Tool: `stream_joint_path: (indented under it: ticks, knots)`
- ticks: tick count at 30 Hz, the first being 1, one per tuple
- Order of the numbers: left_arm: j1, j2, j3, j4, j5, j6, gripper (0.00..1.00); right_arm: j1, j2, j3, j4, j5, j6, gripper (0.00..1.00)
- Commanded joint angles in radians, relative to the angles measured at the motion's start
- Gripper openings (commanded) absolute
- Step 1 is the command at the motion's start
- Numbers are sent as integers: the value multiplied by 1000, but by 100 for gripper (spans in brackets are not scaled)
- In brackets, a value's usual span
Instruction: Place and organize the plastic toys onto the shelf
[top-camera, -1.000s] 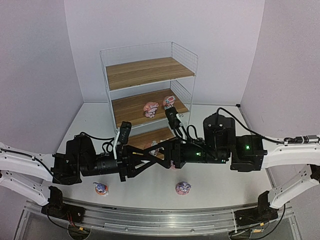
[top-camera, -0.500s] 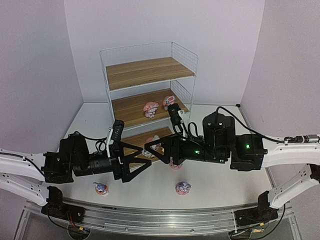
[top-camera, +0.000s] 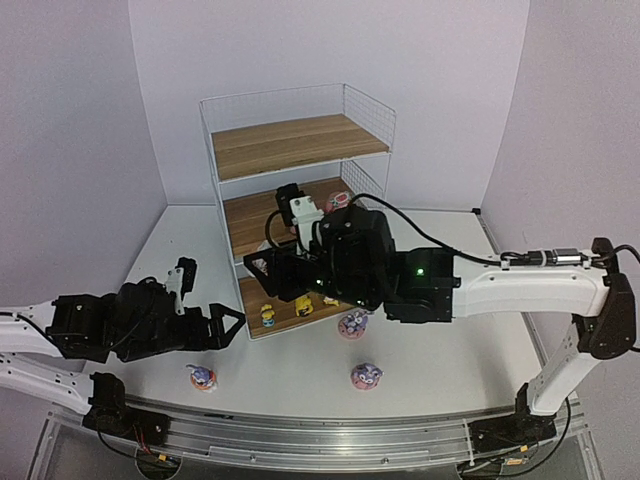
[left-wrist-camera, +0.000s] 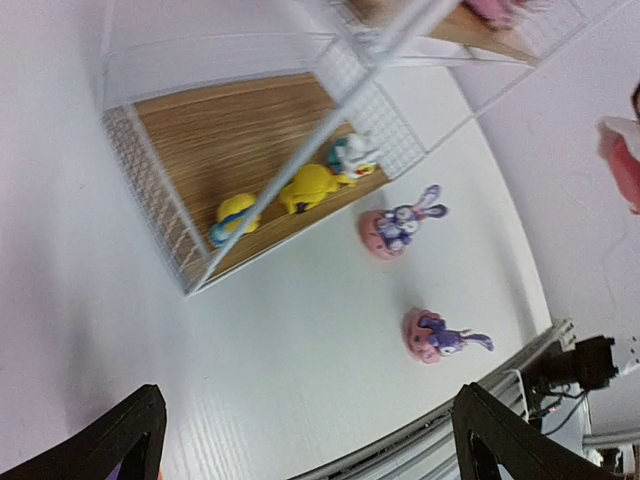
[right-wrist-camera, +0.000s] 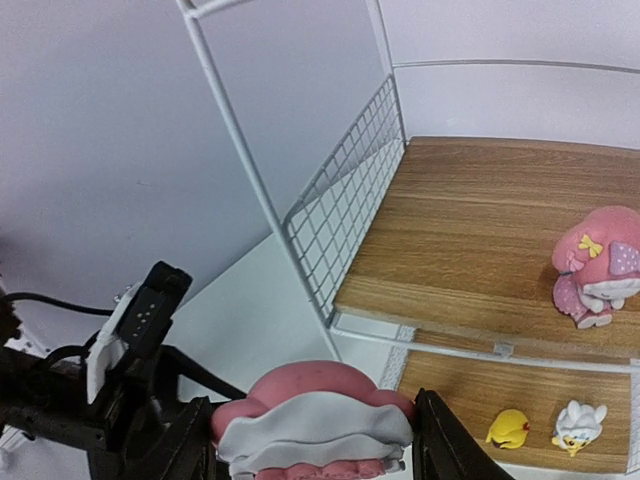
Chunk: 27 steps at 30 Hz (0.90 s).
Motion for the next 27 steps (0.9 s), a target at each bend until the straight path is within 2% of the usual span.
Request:
stream_joint_path:
  ticks: [1, 7, 16, 21, 27]
  knots:
    - [-2, 59, 83, -221, -110, -206, 99, 0, 72, 121, 19, 153, -93, 20]
    - [-2, 100, 114, -269, -143, -235, 100, -1, 154, 207, 19, 277, -147, 20]
    - [-3, -8, 71, -245, -137, -229, 100, -3, 225, 279, 17, 350, -189, 20]
    - [-2, -41, 51, -230, -130, -233, 100, -14, 251, 305, 16, 365, -208, 20]
    - [-2, -26, 50, -215, -131, -226, 100, -42, 256, 313, 14, 312, -178, 20]
